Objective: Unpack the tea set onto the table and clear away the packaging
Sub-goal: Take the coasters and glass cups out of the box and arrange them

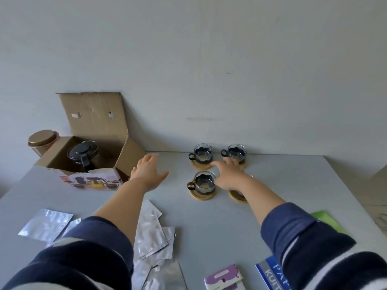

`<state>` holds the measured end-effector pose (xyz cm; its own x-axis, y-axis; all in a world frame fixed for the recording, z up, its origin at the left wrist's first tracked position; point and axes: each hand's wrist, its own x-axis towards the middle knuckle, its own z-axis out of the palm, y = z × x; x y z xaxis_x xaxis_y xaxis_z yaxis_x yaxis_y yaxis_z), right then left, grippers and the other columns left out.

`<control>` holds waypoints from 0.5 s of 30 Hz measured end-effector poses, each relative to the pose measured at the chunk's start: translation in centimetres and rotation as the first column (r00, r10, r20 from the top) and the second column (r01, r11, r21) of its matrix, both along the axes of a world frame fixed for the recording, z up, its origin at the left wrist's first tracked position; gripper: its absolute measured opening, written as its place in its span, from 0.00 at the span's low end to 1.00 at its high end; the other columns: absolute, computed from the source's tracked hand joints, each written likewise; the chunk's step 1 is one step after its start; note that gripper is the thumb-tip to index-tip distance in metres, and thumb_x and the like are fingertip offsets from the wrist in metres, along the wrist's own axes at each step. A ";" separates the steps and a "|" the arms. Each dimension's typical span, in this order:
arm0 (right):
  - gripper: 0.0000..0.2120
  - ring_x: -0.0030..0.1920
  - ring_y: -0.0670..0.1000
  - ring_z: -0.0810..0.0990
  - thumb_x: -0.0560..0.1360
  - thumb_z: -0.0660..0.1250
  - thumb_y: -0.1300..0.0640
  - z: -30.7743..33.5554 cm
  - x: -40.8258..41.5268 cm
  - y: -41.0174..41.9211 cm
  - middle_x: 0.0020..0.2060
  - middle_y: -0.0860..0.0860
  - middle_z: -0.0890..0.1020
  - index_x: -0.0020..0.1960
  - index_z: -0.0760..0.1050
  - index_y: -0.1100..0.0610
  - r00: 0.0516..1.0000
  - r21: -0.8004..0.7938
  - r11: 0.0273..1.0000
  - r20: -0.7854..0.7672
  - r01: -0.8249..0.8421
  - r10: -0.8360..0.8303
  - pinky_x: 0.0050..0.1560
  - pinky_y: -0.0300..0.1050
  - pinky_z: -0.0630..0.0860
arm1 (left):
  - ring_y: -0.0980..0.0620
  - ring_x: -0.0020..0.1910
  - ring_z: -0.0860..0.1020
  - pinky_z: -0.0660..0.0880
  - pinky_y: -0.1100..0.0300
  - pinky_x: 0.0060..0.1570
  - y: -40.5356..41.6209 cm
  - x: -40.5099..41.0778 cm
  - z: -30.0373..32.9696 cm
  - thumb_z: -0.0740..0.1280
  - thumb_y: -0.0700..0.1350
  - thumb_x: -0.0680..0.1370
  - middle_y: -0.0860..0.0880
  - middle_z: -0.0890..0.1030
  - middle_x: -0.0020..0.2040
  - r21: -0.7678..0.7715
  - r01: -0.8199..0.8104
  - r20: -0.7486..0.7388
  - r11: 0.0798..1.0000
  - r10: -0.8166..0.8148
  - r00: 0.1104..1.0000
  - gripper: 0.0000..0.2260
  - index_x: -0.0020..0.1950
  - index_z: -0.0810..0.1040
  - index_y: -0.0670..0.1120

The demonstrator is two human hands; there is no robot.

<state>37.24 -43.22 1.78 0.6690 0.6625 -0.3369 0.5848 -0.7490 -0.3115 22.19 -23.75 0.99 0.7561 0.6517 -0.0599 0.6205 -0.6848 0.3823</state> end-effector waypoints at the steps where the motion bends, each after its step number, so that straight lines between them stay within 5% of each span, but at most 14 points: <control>1: 0.32 0.76 0.58 0.46 0.73 0.61 0.58 0.5 -0.8 1.3 0.76 0.54 0.53 0.75 0.56 0.45 0.999 -0.012 0.999 0.013 -0.037 0.037 0.74 0.60 0.50 | 0.45 0.75 0.58 0.60 0.43 0.72 1.2 -1.0 0.5 0.66 0.54 0.77 0.48 0.59 0.77 0.014 -0.022 0.004 1.000 0.022 1.000 0.33 0.77 0.57 0.48; 7: 0.30 0.72 0.59 0.57 0.74 0.58 0.61 3.6 -6.7 10.5 0.72 0.55 0.62 0.74 0.58 0.47 0.986 0.027 0.986 -0.009 -0.167 0.167 0.69 0.55 0.61 | 0.44 0.77 0.55 0.58 0.39 0.73 9.4 -7.4 2.2 0.65 0.56 0.78 0.48 0.58 0.78 0.045 -0.146 -0.001 0.988 0.146 0.989 0.32 0.77 0.57 0.49; 15: 0.23 0.70 0.55 0.67 0.77 0.57 0.64 4.3 -15.8 23.7 0.70 0.53 0.69 0.71 0.66 0.52 0.974 0.335 0.921 -0.029 -0.200 0.223 0.67 0.48 0.67 | 0.44 0.78 0.47 0.49 0.39 0.75 19.3 -15.0 1.7 0.64 0.60 0.76 0.49 0.51 0.79 0.128 -0.194 -0.065 0.973 0.203 0.977 0.36 0.78 0.53 0.48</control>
